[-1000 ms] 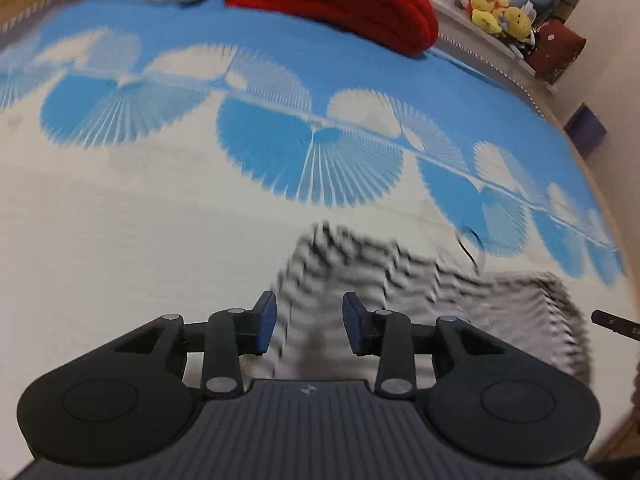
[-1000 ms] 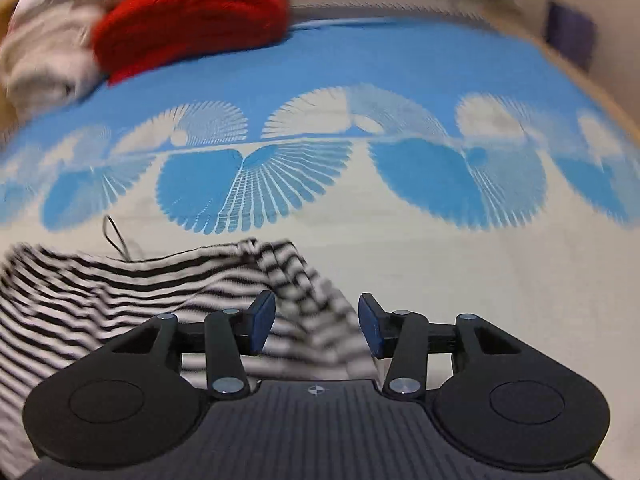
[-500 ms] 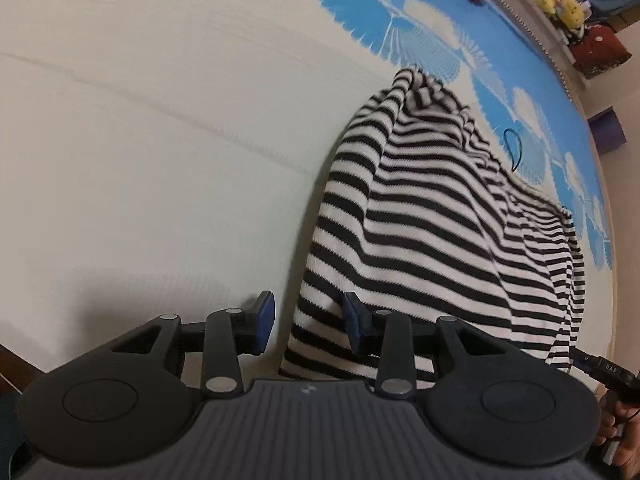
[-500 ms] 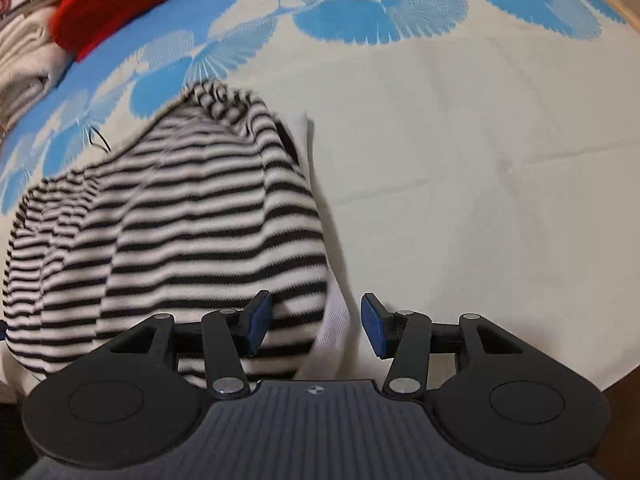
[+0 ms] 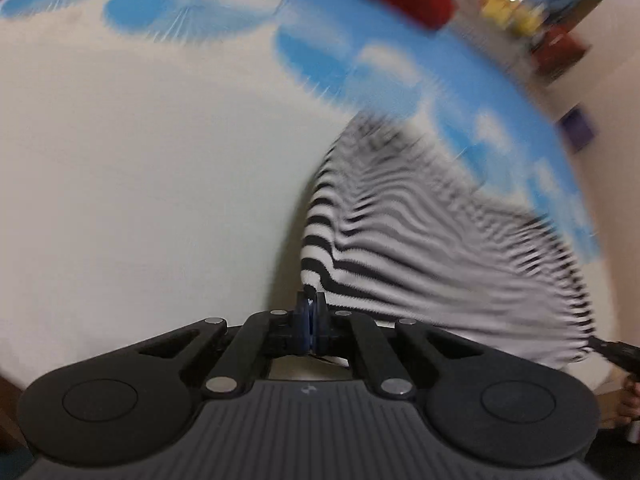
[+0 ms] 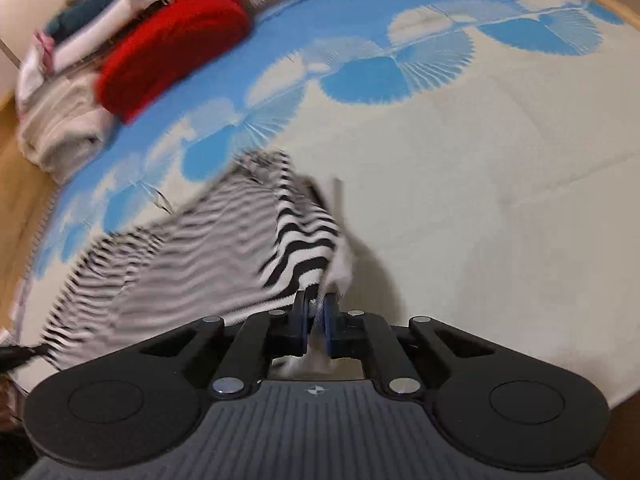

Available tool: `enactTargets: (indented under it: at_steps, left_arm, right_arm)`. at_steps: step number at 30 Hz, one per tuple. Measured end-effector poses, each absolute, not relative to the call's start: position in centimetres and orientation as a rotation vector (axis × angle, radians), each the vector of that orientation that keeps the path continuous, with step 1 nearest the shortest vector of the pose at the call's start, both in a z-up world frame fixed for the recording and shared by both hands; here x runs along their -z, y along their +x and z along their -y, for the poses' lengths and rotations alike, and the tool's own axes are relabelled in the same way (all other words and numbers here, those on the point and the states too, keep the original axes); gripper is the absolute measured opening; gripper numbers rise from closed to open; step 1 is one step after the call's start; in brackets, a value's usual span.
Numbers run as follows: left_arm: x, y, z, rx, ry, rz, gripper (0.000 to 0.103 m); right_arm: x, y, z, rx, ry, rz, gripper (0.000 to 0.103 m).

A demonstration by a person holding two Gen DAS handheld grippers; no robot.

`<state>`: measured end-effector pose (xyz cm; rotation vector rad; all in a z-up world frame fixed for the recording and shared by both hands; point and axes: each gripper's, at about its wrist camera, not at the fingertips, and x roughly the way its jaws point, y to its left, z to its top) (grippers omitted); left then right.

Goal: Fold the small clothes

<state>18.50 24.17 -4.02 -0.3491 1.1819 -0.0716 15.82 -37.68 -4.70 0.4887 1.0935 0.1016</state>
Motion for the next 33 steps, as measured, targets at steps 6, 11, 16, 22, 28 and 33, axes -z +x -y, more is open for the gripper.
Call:
enactTargets:
  at_steps: [6,11,16,22,28,33]
  left_arm:
    - [5.6,19.3,-22.0,0.049,-0.209,-1.296,0.012]
    - [1.3,19.5,-22.2,0.131,-0.351,-1.042,0.028]
    - [1.5,20.8,-17.9,0.289,-0.283,-1.076,0.028]
    - [3.2,22.2,-12.8,0.364,-0.156,-1.127,0.029]
    - [6.2,25.0,-10.1,0.273,-0.088,-1.238,0.032]
    - [3.3,25.7,-12.6,0.270,-0.296,-1.070,0.033]
  right_arm:
    - [7.3,16.2,36.4,-0.091,0.360,-1.247,0.003]
    - [4.8,16.6,36.6,-0.044,0.349,-1.088,0.028]
    - [4.9,17.8,34.8,-0.114,0.271,-1.081,0.033]
    - [6.6,19.8,33.7,-0.053,0.191,-1.160,0.000]
    - [6.4,20.7,34.2,0.022,0.246,-1.177,0.003]
    - [3.1,21.8,33.4,0.015,0.222,-0.953,0.034]
